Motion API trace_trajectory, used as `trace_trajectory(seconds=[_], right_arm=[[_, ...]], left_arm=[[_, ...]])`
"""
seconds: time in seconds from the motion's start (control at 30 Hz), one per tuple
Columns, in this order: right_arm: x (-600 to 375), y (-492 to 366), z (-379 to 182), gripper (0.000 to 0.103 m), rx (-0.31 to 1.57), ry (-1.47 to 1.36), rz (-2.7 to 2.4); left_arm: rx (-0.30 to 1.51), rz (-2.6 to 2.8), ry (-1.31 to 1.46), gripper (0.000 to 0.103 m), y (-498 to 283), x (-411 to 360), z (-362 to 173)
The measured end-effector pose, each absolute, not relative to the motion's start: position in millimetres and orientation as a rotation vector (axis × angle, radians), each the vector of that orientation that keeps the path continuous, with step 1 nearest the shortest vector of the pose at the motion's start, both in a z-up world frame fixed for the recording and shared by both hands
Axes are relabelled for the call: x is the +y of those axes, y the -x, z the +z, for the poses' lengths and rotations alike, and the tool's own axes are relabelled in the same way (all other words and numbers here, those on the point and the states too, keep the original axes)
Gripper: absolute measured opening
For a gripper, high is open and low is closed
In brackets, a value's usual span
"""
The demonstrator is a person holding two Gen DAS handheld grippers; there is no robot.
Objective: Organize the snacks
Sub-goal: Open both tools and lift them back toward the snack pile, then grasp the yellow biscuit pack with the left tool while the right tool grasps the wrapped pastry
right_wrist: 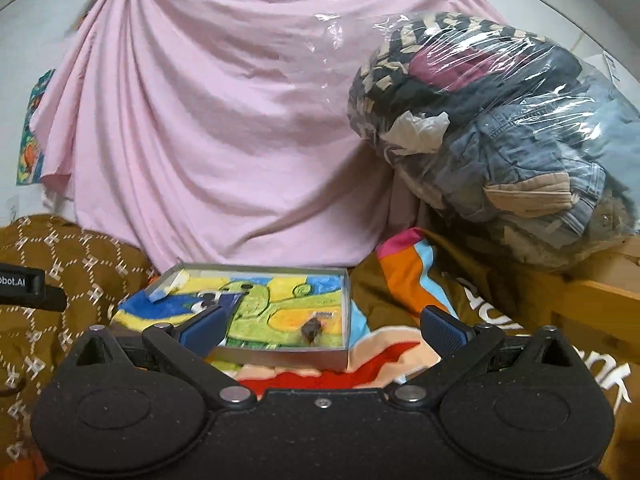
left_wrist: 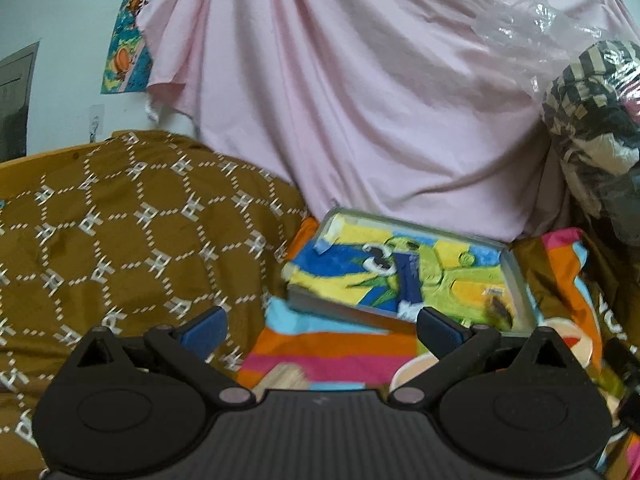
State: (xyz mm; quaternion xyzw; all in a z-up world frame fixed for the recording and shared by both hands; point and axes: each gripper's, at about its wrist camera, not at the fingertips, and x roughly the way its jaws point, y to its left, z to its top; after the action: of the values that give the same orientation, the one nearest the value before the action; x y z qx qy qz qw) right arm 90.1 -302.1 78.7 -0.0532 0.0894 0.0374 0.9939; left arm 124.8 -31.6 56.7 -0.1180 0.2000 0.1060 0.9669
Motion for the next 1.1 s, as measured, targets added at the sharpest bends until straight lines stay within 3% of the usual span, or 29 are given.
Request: trace_trajectory(seconds=[0.33,0.8,1.1], right_arm=[[-277.0,-50.6,62.0,0.102,0.271,0.181,0.147],[-266.6,-33.0,21.4,0.102,0.595,0.263,0.184],[-263.1,-38.0,20.5,0.102,0.635,0.302,0.207]], left_arm=[[0.475,0.209,0.210,0.103,-86.9,-5.4,15.2],[0.571,0.149,0.146,0.103,-76.9,-10.9,-15.1],[0.610,0.107,0.090,0.103,-79.1,-28.4,-22.8]])
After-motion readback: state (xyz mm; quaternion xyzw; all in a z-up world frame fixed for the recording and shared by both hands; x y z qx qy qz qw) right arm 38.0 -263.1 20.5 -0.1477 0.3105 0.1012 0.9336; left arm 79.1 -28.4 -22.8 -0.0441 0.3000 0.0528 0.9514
